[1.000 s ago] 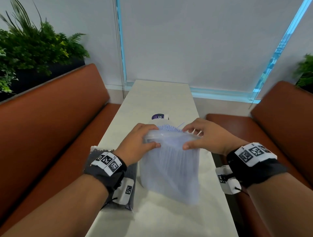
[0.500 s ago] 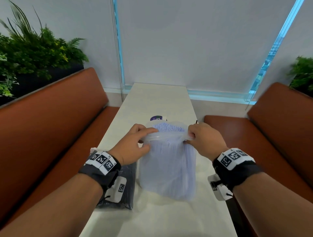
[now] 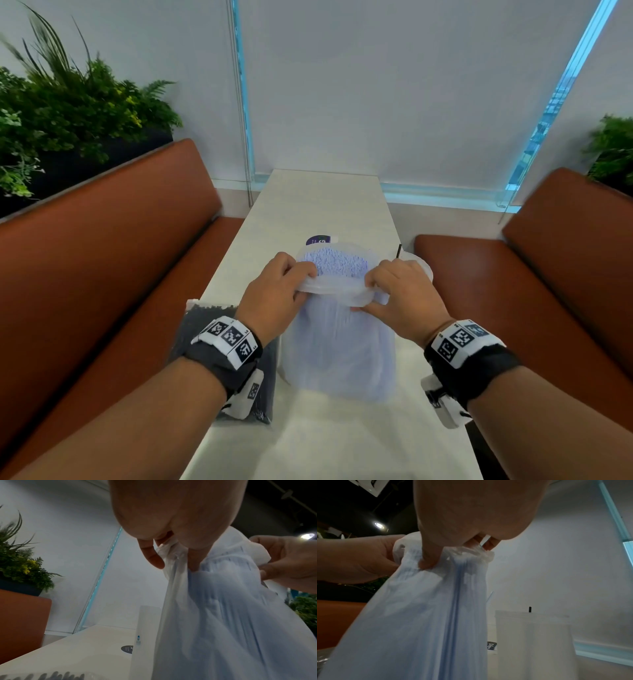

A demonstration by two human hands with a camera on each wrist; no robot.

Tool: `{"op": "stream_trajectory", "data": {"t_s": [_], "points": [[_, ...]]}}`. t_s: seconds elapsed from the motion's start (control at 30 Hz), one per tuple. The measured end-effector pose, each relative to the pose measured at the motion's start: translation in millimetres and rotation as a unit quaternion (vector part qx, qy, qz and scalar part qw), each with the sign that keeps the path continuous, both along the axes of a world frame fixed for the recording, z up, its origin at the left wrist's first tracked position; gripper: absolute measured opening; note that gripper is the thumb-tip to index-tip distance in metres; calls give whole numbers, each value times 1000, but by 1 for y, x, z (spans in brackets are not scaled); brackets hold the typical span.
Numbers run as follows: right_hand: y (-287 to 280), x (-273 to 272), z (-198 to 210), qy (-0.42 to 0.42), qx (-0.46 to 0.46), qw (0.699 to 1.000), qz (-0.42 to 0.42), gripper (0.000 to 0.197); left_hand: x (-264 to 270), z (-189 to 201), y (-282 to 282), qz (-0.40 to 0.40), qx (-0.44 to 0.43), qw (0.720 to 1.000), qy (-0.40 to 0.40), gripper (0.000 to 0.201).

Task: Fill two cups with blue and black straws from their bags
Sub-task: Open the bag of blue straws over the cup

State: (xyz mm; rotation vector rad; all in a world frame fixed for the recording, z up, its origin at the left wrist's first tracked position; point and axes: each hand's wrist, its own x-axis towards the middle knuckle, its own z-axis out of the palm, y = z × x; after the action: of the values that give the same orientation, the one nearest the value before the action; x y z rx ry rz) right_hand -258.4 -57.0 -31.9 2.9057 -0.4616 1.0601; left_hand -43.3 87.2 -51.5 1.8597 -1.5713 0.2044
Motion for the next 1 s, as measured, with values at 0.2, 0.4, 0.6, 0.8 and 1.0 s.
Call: {"op": "stream_trajectory", "data": {"t_s": [0.2, 0.4, 0.6, 0.8, 1.0], "points": [[3, 0, -9, -15, 11, 1000, 5, 33, 0, 0, 12, -91, 2, 993, 69, 33], [12, 4, -16, -10, -46, 999, 3, 29, -13, -6, 7, 2, -51, 999, 10, 30], [15, 1, -30, -54, -27, 998, 13, 21, -22, -23, 5, 8, -76, 994, -80, 28], [17, -6, -44, -68, 9, 998, 12, 15, -20, -33, 17, -62, -37, 995, -65, 22], [22, -5, -39, -242, 235, 934, -118, 27, -23, -25, 26, -133, -58, 987, 68, 30]]}}
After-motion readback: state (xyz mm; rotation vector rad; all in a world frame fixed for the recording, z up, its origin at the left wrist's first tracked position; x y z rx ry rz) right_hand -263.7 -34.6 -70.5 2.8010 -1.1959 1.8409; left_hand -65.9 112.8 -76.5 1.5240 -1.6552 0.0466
